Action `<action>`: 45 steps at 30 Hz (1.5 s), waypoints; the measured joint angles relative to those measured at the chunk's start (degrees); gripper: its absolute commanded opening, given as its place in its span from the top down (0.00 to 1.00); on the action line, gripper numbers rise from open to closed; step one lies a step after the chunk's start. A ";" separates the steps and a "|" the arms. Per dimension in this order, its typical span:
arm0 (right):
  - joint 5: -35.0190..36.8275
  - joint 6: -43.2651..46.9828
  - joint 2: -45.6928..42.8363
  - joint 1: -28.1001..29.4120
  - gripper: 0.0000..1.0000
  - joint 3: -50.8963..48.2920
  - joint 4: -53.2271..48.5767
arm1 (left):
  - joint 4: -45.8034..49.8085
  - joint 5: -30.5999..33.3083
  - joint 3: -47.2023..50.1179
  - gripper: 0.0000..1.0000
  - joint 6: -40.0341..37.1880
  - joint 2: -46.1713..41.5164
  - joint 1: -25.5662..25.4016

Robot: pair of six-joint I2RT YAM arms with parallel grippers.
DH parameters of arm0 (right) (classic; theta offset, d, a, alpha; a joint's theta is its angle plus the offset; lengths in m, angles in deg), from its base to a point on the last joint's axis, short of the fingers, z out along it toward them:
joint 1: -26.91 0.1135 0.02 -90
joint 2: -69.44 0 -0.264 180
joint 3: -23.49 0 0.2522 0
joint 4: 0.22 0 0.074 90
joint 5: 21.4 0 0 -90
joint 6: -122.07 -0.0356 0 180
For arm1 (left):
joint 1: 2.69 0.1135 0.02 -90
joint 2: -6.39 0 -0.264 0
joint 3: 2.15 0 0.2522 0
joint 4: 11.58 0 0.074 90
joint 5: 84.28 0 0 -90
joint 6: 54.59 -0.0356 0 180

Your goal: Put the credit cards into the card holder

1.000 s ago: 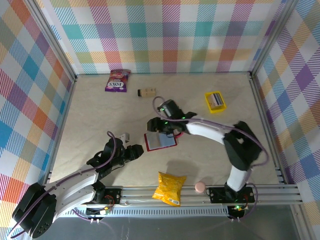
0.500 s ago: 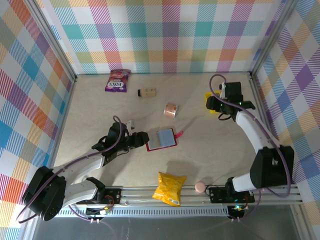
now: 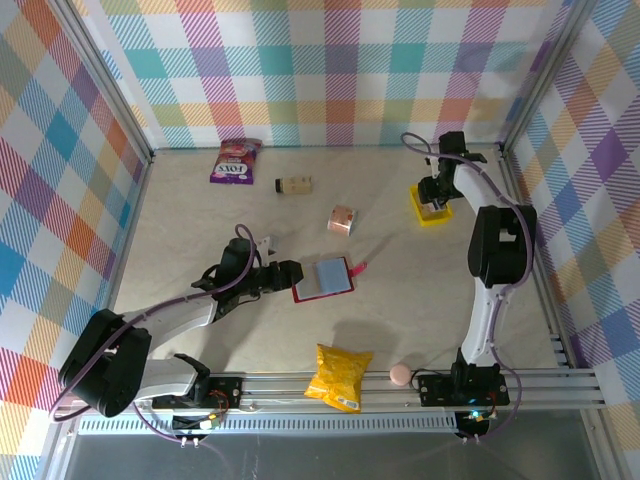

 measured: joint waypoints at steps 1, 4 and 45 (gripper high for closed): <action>0.17 0.70 1.11 0.00 0.32 1.33 -0.76 | -0.59 -0.28 0.07 0.49 -0.04 0.22 0.11; 0.50 2.47 3.26 0.00 0.31 3.54 -2.12 | -1.51 -0.66 0.33 0.49 -0.26 0.44 0.35; 5.75 4.68 5.35 0.00 0.77 2.84 0.90 | -1.05 0.52 0.68 0.49 -5.57 3.80 0.63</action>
